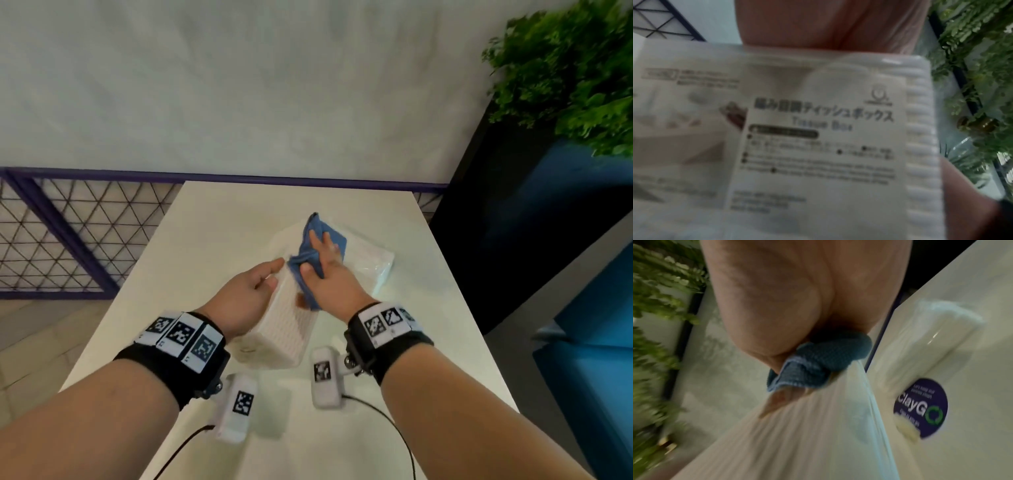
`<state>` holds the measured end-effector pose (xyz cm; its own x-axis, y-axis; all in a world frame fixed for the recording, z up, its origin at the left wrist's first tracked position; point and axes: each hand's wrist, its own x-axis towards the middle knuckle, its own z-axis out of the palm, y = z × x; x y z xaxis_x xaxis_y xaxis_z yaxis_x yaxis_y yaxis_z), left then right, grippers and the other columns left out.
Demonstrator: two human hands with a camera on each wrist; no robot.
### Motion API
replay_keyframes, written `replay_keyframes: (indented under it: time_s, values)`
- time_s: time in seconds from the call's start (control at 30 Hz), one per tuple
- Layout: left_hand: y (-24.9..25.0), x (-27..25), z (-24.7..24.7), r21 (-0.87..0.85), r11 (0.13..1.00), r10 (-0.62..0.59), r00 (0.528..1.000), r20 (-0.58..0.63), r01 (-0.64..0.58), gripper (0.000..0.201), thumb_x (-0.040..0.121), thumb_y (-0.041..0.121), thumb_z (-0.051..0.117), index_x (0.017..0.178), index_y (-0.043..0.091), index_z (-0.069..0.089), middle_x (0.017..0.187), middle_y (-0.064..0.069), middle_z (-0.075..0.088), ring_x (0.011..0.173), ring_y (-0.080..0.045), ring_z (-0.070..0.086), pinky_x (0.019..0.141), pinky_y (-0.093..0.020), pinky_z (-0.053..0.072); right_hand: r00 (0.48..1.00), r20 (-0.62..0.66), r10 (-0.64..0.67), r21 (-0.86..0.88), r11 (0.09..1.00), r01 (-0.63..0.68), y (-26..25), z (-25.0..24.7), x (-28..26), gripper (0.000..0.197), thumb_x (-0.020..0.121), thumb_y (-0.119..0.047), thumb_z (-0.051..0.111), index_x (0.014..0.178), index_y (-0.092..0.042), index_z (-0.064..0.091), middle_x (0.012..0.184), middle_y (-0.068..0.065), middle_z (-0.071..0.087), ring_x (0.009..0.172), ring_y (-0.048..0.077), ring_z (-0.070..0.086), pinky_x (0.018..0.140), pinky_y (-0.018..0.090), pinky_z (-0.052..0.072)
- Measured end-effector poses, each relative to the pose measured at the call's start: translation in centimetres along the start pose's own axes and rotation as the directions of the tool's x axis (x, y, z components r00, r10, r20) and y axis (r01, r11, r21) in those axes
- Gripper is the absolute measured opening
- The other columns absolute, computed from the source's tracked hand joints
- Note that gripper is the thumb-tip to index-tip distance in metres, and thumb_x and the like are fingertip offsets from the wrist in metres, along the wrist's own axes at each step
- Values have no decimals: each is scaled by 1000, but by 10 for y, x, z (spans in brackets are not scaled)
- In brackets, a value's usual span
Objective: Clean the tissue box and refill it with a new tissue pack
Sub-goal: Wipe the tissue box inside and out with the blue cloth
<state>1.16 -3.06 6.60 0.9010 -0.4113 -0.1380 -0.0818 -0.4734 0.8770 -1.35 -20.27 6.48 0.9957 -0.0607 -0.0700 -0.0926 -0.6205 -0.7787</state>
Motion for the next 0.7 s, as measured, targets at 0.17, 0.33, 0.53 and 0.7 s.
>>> replay_keyframes:
  time_s: [0.17,0.33,0.53,0.7]
  values:
    - [1,8,-12,-111,993,-48,998,-33,44,32,98,11,47,127,21,54,124,-6,64,110,-17,61,91,-25,47,965,93,-247,8,969,247,-16,45,-67,67,98,-27,44,150,-33,2,155,-14,-15,140,5,-20,117,29,-5]
    - [2,1,-3,-52,998,-25,998,-58,22,39,100,15,42,139,20,48,135,-5,56,125,-18,50,105,-29,37,986,111,-121,-27,992,125,-6,19,-23,69,98,-34,45,150,-35,0,160,-6,-12,149,20,-4,122,41,11]
    - [14,-4,9,-67,997,-43,995,-90,37,43,100,16,41,142,19,43,141,-6,51,130,-25,46,104,-30,36,998,4,60,-30,998,-60,-18,-3,19,64,100,-40,35,152,-29,-1,162,1,-9,150,25,1,121,46,15]
    - [-2,4,-17,-254,962,-124,989,-79,100,51,89,24,49,140,24,45,137,-10,55,122,-25,55,109,-46,39,978,145,-150,-33,987,156,-24,42,-52,67,100,-36,39,151,-31,-4,160,-5,-16,146,14,-16,121,36,-1]
